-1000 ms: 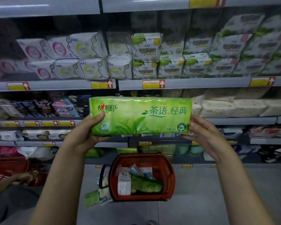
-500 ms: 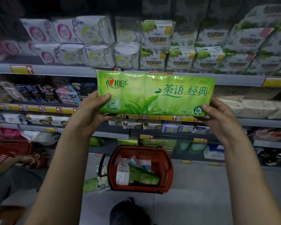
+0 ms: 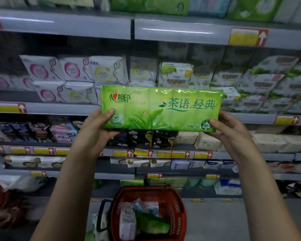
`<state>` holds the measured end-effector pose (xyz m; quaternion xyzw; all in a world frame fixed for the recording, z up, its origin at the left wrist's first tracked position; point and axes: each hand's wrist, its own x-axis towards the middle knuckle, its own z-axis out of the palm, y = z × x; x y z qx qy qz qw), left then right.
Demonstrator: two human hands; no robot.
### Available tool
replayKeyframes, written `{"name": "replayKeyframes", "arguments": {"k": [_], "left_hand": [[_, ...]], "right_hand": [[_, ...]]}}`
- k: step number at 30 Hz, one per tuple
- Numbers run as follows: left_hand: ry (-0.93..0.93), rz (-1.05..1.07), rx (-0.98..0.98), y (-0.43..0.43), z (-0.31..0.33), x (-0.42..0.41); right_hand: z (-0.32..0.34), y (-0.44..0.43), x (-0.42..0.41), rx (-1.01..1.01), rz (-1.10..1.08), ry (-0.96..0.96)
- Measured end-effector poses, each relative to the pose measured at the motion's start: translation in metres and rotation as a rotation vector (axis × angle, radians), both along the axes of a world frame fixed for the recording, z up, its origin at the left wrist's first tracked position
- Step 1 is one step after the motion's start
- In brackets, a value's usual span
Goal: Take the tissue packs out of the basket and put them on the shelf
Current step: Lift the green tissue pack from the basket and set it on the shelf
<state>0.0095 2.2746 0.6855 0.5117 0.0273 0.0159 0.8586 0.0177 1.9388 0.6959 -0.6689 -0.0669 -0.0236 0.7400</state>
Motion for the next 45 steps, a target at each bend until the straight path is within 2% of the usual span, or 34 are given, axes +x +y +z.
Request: {"name": "replayKeyframes", "arguments": {"k": [4, 14, 23, 34, 45], "left_hand": [[-0.028, -0.003, -0.076, 0.028, 0.013, 0.017], [-0.136, -0.096, -0.036, 0.072, 0.033, 0.045], [-0.188, -0.049, -0.037, 0.067, 0.06, 0.06], [-0.336, -0.002, -0.021, 0.048, 0.103, 0.081], [-0.473, 0.137, 0.159, 0.043, 0.142, 0.097]], "right_hand": [[0.008, 0.025, 0.013, 0.014, -0.033, -0.013], [0.019, 0.066, 0.026, 0.097, -0.068, -0.052], [0.048, 0.061, 0.044, 0.077, -0.1, -0.143], [0.091, 0.053, 0.073, 0.14, -0.171, -0.288], [0.122, 0.056, 0.098, 0.154, -0.164, -0.339]]}}
